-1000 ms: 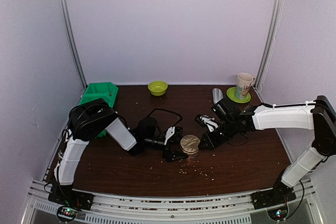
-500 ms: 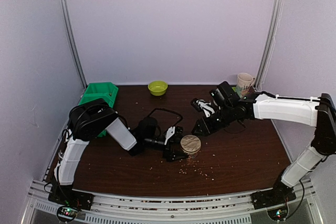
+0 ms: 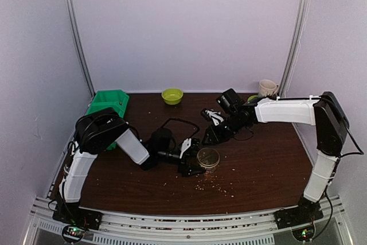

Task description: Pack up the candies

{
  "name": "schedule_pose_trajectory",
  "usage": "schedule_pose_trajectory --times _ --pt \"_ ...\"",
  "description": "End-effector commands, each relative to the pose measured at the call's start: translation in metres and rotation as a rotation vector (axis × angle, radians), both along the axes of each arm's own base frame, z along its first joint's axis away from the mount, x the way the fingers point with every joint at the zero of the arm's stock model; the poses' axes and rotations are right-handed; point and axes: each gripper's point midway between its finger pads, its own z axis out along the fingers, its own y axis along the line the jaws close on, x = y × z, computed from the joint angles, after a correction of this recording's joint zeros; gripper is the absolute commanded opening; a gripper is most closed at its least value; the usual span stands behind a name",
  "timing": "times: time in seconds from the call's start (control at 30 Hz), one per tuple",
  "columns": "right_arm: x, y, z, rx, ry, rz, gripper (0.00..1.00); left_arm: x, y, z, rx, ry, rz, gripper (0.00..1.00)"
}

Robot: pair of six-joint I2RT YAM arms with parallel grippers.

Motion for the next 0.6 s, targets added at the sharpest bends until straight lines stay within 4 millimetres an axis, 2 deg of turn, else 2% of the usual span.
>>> schedule_pose_trajectory --times 0.0,0.57 --pt "0.002 0.004 0.004 0.021 0.001 0.025 0.33 -0.016 0.018 -0.068 0.198 0.187 0.022 0.83" --pt "-0.010 0.001 -0.016 0.025 0.051 0.040 0.31 -0.016 0.018 -0.069 0.200 0.189 0.020 0.84"
